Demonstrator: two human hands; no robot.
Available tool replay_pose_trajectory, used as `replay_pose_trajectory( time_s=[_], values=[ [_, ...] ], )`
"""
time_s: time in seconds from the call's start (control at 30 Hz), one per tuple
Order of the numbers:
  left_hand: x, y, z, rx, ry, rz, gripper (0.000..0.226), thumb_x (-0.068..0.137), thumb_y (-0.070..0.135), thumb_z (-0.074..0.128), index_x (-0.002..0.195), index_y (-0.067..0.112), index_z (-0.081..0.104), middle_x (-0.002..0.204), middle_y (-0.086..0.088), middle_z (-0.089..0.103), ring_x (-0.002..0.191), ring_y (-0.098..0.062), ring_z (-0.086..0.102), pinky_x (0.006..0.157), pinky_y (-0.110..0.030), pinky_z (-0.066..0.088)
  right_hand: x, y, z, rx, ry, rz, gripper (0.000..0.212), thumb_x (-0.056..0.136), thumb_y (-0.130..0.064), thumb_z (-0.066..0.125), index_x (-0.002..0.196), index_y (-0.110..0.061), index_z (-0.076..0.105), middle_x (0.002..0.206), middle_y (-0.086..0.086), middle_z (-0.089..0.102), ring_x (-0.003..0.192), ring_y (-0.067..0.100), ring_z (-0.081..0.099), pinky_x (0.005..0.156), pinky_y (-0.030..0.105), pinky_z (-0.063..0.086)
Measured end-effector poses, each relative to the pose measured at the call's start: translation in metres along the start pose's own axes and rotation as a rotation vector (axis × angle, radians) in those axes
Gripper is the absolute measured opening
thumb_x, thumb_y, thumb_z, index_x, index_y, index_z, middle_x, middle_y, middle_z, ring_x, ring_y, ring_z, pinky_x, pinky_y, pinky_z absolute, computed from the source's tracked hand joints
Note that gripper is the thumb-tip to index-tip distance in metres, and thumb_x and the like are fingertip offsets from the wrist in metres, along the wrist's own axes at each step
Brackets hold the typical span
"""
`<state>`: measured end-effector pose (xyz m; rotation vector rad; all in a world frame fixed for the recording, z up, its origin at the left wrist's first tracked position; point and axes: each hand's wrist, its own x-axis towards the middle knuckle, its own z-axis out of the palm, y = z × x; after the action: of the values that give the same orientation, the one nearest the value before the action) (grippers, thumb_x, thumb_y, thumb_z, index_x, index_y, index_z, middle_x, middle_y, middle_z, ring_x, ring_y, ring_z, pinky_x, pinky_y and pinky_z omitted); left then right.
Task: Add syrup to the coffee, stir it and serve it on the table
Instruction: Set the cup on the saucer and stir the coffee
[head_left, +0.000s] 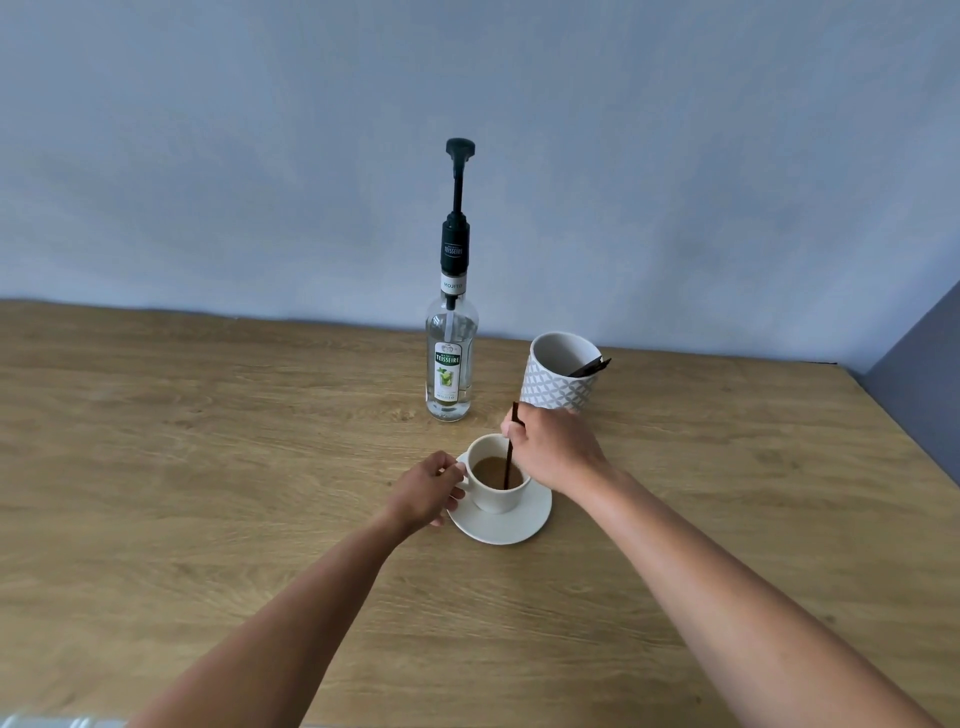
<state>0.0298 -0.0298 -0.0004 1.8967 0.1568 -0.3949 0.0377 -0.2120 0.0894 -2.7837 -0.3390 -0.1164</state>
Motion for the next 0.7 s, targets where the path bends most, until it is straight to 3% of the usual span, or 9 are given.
replay_pose_trajectory(
  time_s=[0.13,0.27,0.37,0.57,0.7],
  values=[
    [-0.001,0.000,0.000,0.005,0.002,-0.001,0.019,0.100,0.032,0.049,0.089,0.020,0.058,0.091,-0.008,0.072,0.074,-0.017,0.064,0.060,-0.033,0.053,0.001,-0.005,0.005,0.108,-0.015,0.023,0.023,0.098,-0.027,0.042,0.099,-0.022,0.064,0.088,0.001,0.076,0.086,0.024,0.068,0.090,0.037,0.047],
    [-0.001,0.001,-0.001,0.011,-0.002,-0.004,0.019,0.100,0.032,0.049,0.090,0.019,0.059,0.091,-0.008,0.072,0.074,-0.017,0.064,0.059,-0.032,0.053,0.003,-0.001,0.006,-0.018,0.081,-0.024,0.021,0.100,-0.025,0.042,0.100,-0.021,0.063,0.087,0.001,0.076,0.081,0.025,0.068,0.083,0.035,0.043],
    [-0.001,0.001,-0.001,0.013,-0.001,0.001,0.019,0.100,0.032,0.049,0.090,0.020,0.059,0.091,-0.008,0.072,0.074,-0.017,0.065,0.058,-0.032,0.053,0.000,0.002,0.004,-0.086,0.157,-0.081,0.017,0.097,-0.022,0.047,0.098,-0.017,0.064,0.085,0.006,0.076,0.075,0.029,0.066,0.073,0.034,0.032],
    [-0.002,0.001,-0.001,0.008,0.006,0.005,0.020,0.100,0.033,0.049,0.087,0.020,0.058,0.090,-0.007,0.072,0.074,-0.017,0.065,0.058,-0.032,0.053,0.001,-0.003,0.007,0.029,0.032,-0.022,0.023,0.097,-0.028,0.040,0.096,-0.023,0.062,0.084,0.002,0.075,0.080,0.027,0.065,0.074,0.032,0.036],
    [-0.002,0.001,-0.001,0.018,0.010,-0.001,0.020,0.099,0.033,0.050,0.087,0.020,0.059,0.089,-0.007,0.072,0.073,-0.017,0.065,0.056,-0.030,0.053,0.003,-0.004,0.011,-0.031,0.095,-0.055,0.021,0.099,-0.025,0.041,0.096,-0.022,0.061,0.081,0.002,0.075,0.075,0.026,0.067,0.078,0.034,0.038]
  ],
)
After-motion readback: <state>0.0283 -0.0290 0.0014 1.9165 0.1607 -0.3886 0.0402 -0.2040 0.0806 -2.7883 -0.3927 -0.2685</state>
